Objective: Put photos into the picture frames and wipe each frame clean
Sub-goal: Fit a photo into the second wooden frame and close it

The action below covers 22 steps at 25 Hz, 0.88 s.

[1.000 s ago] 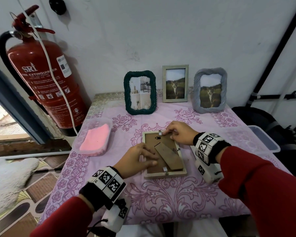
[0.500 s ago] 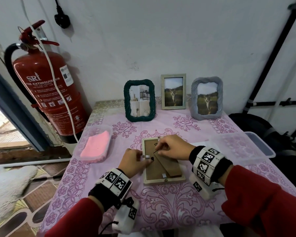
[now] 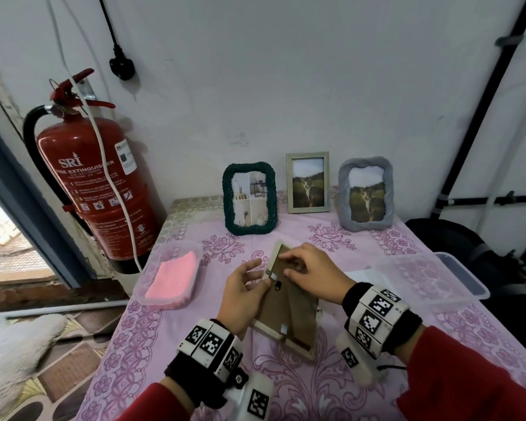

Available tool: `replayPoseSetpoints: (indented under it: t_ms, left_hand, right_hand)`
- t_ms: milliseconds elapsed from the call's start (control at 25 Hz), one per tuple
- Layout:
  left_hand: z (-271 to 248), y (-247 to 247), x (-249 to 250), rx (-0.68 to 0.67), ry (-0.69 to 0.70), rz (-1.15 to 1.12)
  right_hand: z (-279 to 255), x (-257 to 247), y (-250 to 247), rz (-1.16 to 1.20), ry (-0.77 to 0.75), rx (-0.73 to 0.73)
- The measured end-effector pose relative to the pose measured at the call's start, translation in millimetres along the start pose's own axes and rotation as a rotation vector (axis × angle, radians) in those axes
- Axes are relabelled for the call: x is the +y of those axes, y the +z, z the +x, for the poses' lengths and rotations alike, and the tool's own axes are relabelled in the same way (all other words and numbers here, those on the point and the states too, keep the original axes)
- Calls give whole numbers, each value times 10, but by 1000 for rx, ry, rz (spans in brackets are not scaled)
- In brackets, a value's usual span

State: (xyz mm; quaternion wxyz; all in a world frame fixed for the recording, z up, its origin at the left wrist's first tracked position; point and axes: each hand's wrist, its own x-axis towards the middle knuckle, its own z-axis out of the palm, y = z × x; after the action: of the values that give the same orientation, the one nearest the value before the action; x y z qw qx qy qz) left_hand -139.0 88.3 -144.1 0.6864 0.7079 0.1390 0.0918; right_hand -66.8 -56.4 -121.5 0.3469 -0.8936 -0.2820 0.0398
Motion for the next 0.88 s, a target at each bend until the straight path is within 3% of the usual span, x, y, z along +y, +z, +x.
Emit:
replayPoseSetpoints:
  t_ms: [200, 360, 680, 880]
  left_hand:
    - [-58, 89, 212, -13, 106, -157]
    - [-115, 152, 351, -33, 282, -112]
    - [-143, 273, 426, -65, 438, -95]
    - [-131, 292, 407, -127, 565, -7]
  right_hand:
    - [-21, -171, -178, 278, -1, 255]
    - [-5, -296, -296, 494, 7, 407]
    - [46, -367, -483, 689, 45, 503]
    - [16, -355, -502, 727, -34, 539]
